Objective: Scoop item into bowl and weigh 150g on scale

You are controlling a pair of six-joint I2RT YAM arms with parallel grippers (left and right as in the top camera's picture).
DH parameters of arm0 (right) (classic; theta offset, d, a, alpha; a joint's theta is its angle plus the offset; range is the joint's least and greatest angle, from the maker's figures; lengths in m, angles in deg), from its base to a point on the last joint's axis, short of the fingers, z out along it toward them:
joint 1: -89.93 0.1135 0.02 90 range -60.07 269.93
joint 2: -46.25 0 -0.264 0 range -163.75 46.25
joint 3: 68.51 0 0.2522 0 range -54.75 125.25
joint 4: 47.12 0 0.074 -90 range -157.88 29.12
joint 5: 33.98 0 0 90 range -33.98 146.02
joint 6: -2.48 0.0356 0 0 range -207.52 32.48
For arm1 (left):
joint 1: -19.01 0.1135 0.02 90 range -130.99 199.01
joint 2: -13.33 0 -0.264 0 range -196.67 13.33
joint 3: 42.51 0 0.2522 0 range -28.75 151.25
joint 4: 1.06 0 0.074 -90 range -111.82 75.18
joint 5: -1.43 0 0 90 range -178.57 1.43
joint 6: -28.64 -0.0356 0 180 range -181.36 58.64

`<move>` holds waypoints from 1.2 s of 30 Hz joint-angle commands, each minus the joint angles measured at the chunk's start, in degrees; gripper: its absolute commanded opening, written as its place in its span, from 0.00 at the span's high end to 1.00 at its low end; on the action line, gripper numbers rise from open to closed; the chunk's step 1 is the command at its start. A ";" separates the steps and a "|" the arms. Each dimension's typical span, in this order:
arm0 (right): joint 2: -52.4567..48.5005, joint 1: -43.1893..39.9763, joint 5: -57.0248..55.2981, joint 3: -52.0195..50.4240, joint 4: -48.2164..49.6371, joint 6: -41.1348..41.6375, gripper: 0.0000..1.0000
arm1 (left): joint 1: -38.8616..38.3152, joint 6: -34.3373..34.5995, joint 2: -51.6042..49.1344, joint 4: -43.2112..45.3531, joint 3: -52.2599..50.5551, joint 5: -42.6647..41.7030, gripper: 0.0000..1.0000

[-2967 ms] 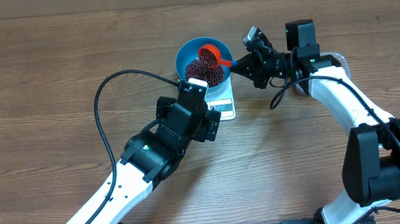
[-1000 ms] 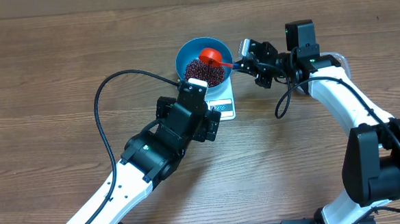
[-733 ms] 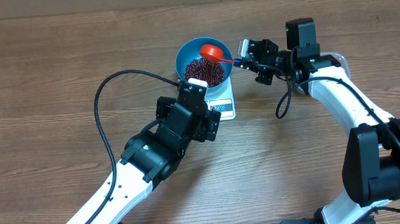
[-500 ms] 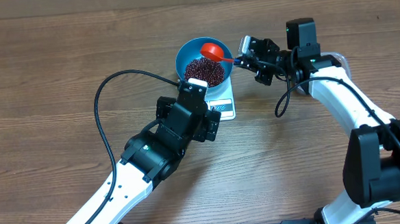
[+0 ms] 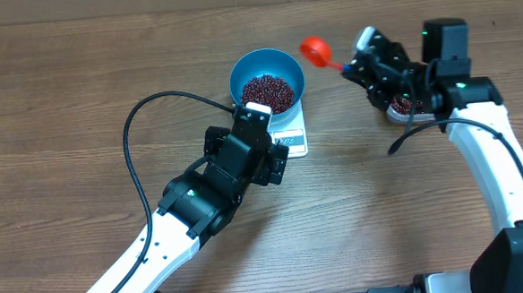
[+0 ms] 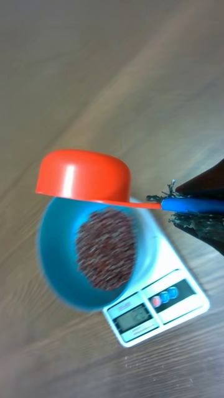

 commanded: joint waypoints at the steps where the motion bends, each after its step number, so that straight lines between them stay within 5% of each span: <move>1: 1.55 -3.63 -3.34 0.61 -1.62 7.76 0.96 | -0.04 0.79 -0.57 0.13 -0.39 0.81 0.00; 11: 1.64 -15.10 -3.34 0.61 -2.43 26.29 0.96 | -0.04 0.79 -0.57 0.13 -0.39 0.81 0.00; 28: 1.57 -19.54 -23.67 0.59 -15.30 25.99 0.96 | -0.04 0.79 -0.57 0.13 -0.39 0.81 0.01; 36: -0.24 -19.50 -24.39 0.37 -16.55 24.26 0.96 | -0.04 0.79 -0.57 0.15 -0.39 0.81 0.00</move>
